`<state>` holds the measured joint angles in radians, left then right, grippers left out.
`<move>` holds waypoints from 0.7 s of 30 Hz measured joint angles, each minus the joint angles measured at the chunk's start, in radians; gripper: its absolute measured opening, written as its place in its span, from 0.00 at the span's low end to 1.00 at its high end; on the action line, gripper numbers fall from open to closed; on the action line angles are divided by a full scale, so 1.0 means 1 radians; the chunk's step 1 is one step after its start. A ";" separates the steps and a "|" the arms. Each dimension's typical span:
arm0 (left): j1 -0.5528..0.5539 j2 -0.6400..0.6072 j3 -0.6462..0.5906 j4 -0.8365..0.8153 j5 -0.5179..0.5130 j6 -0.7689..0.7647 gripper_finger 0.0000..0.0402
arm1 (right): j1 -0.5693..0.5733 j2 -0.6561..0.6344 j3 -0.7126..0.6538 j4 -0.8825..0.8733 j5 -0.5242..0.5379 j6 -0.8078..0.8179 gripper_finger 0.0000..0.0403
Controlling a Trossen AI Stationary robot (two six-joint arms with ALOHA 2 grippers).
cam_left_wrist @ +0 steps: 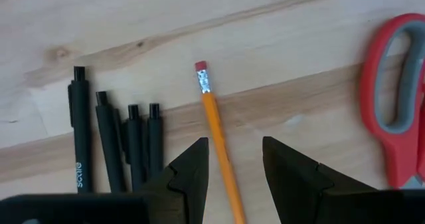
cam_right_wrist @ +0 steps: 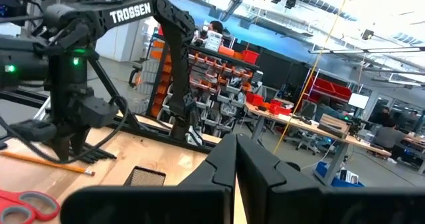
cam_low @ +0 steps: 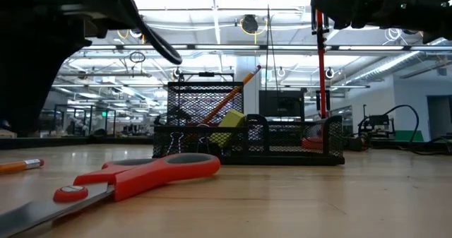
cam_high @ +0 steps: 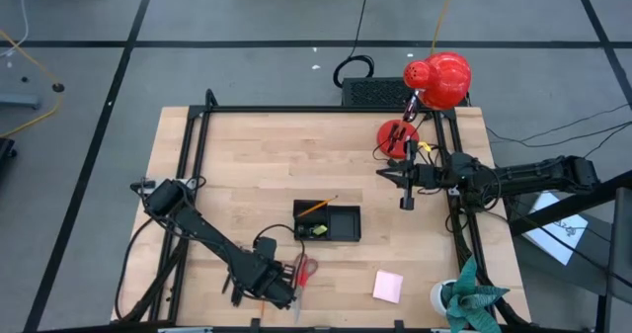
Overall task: Pick and place office supplies into organizer
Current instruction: Put the orange pencil into the black desk organizer
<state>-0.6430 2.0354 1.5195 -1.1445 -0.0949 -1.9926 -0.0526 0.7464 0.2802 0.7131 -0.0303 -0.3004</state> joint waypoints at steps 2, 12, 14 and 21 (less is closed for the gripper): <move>0.000 0.000 -0.013 0.015 -0.001 0.000 0.37 | 0.000 0.000 0.000 0.002 0.000 0.000 0.01; 0.000 -0.006 -0.154 0.229 -0.006 -0.001 0.37 | 0.000 0.000 0.000 0.000 -0.001 0.000 0.01; 0.000 -0.008 -0.164 0.238 0.001 -0.001 0.37 | 0.000 0.000 0.000 0.001 -0.001 0.000 0.01; 0.007 -0.005 -0.131 0.219 -0.021 0.105 0.37 | 0.000 0.000 0.000 0.002 -0.001 0.000 0.01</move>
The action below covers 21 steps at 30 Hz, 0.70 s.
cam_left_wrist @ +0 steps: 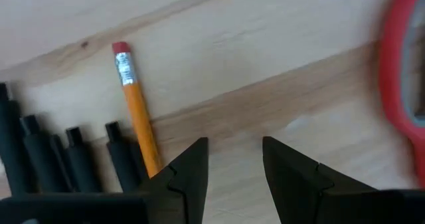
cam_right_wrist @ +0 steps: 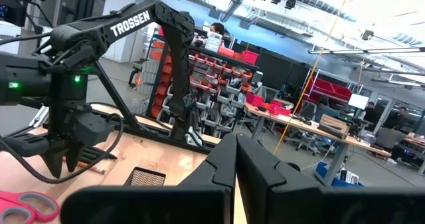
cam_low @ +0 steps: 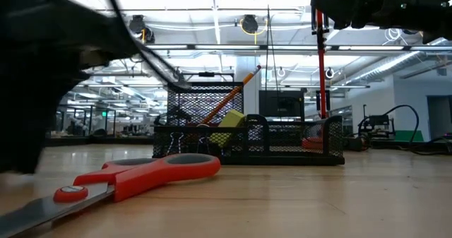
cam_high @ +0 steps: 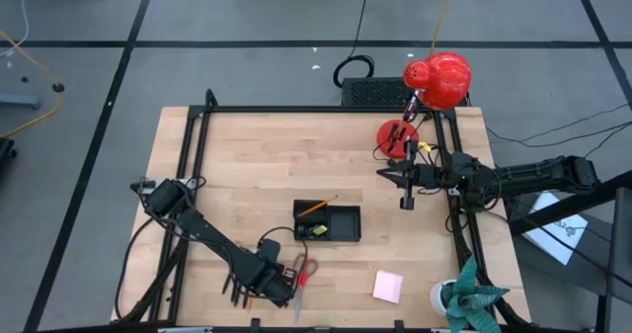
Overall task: Pick and place office supplies into organizer
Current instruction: Put the orange pencil into the black desk organizer
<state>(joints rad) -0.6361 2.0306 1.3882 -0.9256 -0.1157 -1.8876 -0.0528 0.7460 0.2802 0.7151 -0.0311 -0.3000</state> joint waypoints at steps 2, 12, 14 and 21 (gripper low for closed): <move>0.009 0.001 0.026 -0.025 -0.004 0.015 0.37 | 0.000 0.000 0.000 0.002 0.000 0.000 0.01; 0.036 -0.001 0.105 -0.223 -0.029 0.043 0.37 | 0.000 0.000 0.000 0.002 0.000 0.000 0.01; 0.039 -0.001 0.099 -0.225 -0.015 0.042 0.37 | 0.000 0.000 0.000 0.002 0.000 0.000 0.01; 0.041 -0.001 0.094 -0.242 -0.006 0.041 0.37 | 0.000 0.000 0.000 -0.001 0.000 0.000 0.01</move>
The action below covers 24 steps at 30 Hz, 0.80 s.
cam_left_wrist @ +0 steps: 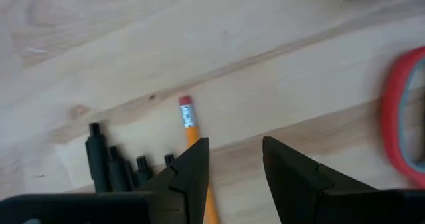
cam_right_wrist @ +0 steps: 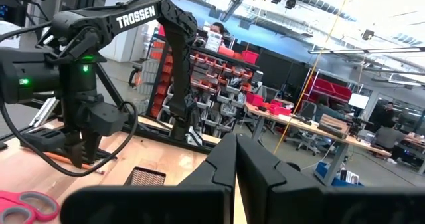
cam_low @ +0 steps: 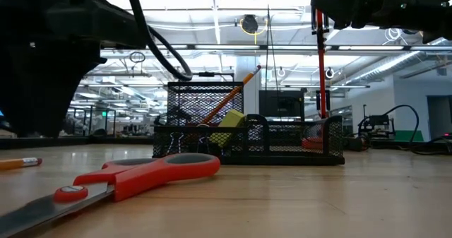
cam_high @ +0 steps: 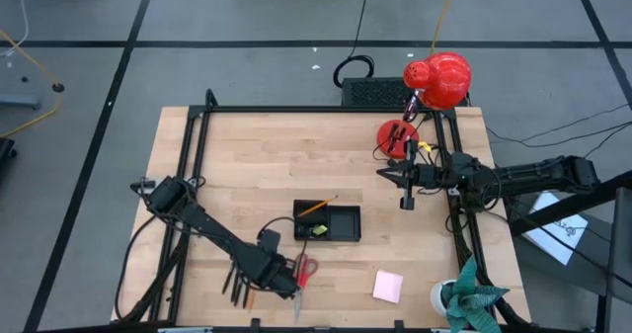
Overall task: Pick and place office supplies into organizer
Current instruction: Put the orange pencil into the black desk organizer
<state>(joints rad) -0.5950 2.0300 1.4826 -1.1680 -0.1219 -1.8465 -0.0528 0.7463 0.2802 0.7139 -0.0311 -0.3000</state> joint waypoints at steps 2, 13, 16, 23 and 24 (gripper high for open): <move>0.000 0.000 0.000 -0.004 0.011 0.001 0.37 | 0.000 0.000 0.000 0.000 0.000 0.000 0.01; -0.008 0.000 -0.001 -0.044 -0.006 0.059 0.37 | 0.000 0.000 0.000 0.000 0.000 0.003 0.01; -0.015 0.000 -0.003 -0.042 -0.011 0.099 0.37 | 0.000 0.000 0.000 0.000 0.000 0.003 0.01; -0.031 -0.002 -0.090 0.030 0.018 0.124 0.37 | 0.000 0.000 0.000 0.000 0.000 0.003 0.01; -0.034 -0.002 -0.107 0.053 0.018 0.124 0.37 | 0.000 0.000 0.000 0.000 0.000 0.004 0.01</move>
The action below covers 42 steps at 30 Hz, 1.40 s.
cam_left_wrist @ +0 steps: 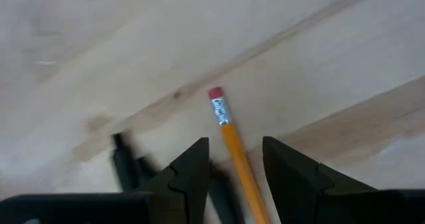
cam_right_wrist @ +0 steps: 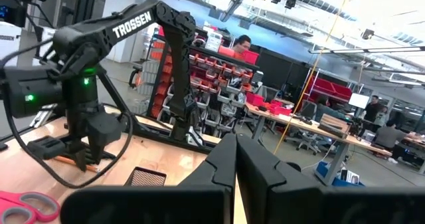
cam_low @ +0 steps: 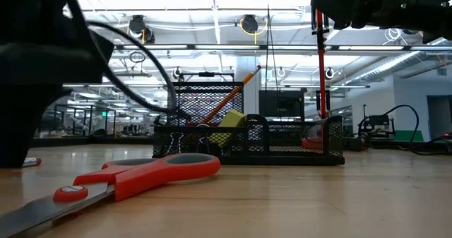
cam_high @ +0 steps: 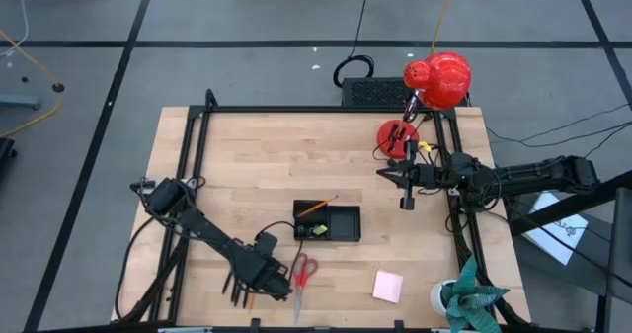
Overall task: Pick and place office supplies into organizer
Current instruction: Put the orange pencil into the black desk organizer
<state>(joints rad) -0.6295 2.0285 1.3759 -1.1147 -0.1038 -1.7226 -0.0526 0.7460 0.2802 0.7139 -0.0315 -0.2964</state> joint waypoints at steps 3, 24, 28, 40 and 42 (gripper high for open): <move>-0.006 -0.007 -0.043 0.074 0.004 0.005 0.37 | 0.000 0.000 0.000 0.000 0.000 0.000 0.01; -0.034 -0.013 -0.129 0.229 -0.037 0.016 0.14 | 0.000 0.000 0.000 0.000 0.000 0.022 0.01; -0.038 -0.012 -0.129 0.226 -0.068 0.019 0.03 | 0.000 0.000 0.000 0.000 0.000 0.023 0.01; -0.071 -0.007 -0.125 0.229 -0.181 0.019 0.02 | 0.000 0.000 0.000 0.000 0.000 0.020 0.01; -0.073 -0.006 -0.117 0.233 -0.206 0.022 0.03 | 0.000 0.000 0.000 0.000 0.000 0.021 0.01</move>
<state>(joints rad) -0.7025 2.0228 1.2585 -0.8819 -0.3095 -1.7002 -0.0525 0.7464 0.2802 0.7139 -0.0314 -0.2752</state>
